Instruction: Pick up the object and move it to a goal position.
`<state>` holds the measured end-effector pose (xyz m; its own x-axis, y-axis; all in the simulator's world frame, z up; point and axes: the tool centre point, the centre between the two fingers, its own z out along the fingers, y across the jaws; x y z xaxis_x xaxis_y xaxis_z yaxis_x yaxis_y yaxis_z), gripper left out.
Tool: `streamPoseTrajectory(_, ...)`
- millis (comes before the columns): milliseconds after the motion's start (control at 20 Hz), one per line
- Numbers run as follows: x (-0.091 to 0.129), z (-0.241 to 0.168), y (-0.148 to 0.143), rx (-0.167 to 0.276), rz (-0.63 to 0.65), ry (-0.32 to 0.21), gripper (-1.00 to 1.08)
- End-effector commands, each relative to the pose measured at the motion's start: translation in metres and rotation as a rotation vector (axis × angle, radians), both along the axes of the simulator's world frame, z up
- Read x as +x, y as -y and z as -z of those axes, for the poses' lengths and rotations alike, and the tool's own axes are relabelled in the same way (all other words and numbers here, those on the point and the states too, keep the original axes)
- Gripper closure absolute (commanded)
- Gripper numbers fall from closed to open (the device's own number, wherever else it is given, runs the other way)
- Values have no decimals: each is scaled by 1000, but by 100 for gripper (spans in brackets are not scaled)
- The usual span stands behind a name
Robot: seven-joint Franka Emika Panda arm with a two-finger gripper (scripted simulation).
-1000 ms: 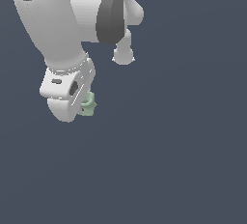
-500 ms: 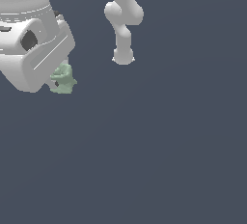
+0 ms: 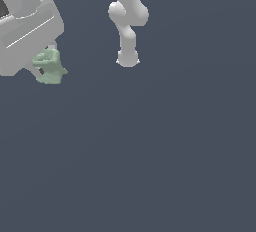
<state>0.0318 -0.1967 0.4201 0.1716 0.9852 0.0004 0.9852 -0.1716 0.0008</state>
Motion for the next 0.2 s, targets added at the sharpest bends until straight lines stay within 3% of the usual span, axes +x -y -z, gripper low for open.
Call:
streamPoseTrajectory(0,0,-4,2,0,-1,-1,108)
streamPoseTrajectory(150,0,-6,3,0,0,-1,108)
